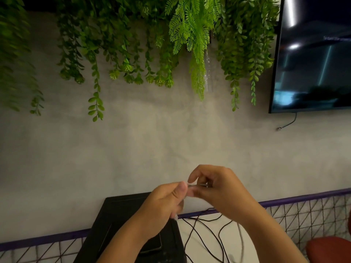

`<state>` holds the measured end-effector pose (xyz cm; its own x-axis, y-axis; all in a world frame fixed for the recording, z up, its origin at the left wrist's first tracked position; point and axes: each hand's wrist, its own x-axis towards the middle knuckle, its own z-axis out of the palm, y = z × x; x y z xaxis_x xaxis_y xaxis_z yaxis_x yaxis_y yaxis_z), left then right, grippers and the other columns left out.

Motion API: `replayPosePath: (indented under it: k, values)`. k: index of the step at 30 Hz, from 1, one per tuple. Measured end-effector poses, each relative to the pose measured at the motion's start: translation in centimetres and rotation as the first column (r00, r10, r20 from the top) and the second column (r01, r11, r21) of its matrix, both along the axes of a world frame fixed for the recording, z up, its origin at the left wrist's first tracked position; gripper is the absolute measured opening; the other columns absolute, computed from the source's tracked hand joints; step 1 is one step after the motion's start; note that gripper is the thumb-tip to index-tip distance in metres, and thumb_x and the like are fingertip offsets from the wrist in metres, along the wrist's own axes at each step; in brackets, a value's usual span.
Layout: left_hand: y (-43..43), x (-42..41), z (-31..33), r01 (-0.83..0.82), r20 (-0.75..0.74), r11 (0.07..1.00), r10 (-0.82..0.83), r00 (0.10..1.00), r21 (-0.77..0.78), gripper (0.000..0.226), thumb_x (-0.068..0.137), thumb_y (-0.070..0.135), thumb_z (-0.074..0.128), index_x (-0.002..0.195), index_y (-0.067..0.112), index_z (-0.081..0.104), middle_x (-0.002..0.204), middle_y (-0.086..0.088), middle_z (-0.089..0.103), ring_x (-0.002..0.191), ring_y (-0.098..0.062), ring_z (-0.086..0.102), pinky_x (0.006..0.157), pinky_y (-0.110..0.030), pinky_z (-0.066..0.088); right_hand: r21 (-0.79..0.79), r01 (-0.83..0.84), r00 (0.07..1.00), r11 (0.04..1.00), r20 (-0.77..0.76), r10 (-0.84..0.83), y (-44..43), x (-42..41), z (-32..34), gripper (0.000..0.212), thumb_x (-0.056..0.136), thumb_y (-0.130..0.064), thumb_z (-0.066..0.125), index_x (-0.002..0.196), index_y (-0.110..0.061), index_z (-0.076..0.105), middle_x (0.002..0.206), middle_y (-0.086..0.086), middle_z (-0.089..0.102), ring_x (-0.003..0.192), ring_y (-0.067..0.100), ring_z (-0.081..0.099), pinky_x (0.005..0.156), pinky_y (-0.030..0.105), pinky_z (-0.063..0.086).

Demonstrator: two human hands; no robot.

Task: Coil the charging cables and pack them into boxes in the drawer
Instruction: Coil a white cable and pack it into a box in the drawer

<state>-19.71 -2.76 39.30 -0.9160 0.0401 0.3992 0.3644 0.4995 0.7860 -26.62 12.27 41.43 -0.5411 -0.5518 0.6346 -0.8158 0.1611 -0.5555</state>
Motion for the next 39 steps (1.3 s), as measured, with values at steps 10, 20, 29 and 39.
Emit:
replayPosePath:
  k: [10, 20, 29, 39]
  values:
    - [0.8, 0.7, 0.8, 0.157, -0.070, 0.644, -0.159, 0.985, 0.749, 0.035, 0.082, 0.030, 0.046, 0.067, 0.010, 0.070, 0.048, -0.003, 0.041, 0.046, -0.012, 0.043, 0.062, -0.028, 0.050, -0.304, -0.143, 0.972, 0.942, 0.137, 0.192, -1.9, -0.1, -1.6, 0.028, 0.092, -0.039, 0.043, 0.074, -0.029, 0.061, 0.058, -0.010, 0.051, 0.051, 0.000, 0.043, 0.050, 0.010, 0.033]
    - [0.8, 1.7, 1.6, 0.134, -0.022, 0.306, -0.344, 0.939, 0.942, 0.031, 0.085, 0.023, 0.052, 0.061, 0.006, 0.061, 0.042, 0.004, 0.027, 0.031, -0.008, 0.028, 0.046, -0.026, 0.047, -0.334, -0.139, 0.953, 0.932, 0.211, 0.218, -2.4, 0.4, -1.3, 0.024, 0.090, -0.028, 0.047, 0.073, -0.019, 0.061, 0.049, -0.011, 0.048, 0.045, 0.000, 0.040, 0.046, 0.010, 0.032]
    - [-0.6, 1.8, 1.6, 0.191, -0.174, 0.163, -0.115, 0.978, 0.968, 0.041, 0.092, 0.029, 0.038, 0.062, 0.010, 0.059, 0.045, 0.005, 0.026, 0.033, -0.007, 0.025, 0.041, -0.020, 0.043, -0.180, 0.081, 0.957, 0.980, 0.289, -0.026, -0.6, -1.3, -3.9, 0.023, 0.091, -0.015, 0.057, 0.074, -0.029, 0.062, 0.059, -0.007, 0.054, 0.047, 0.000, 0.040, 0.047, 0.012, 0.035]
    - [-1.6, 0.6, 0.5, 0.244, -0.253, 0.249, 0.006, 0.967, 0.937, 0.047, 0.096, 0.029, 0.035, 0.064, 0.015, 0.065, 0.051, 0.003, 0.032, 0.042, -0.009, 0.034, 0.058, -0.022, 0.052, 0.055, 0.051, 0.922, 0.997, 0.381, -0.068, -0.2, 0.8, -6.1, 0.028, 0.093, -0.014, 0.053, 0.088, -0.042, 0.057, 0.062, -0.014, 0.058, 0.053, -0.006, 0.052, 0.056, 0.012, 0.044]
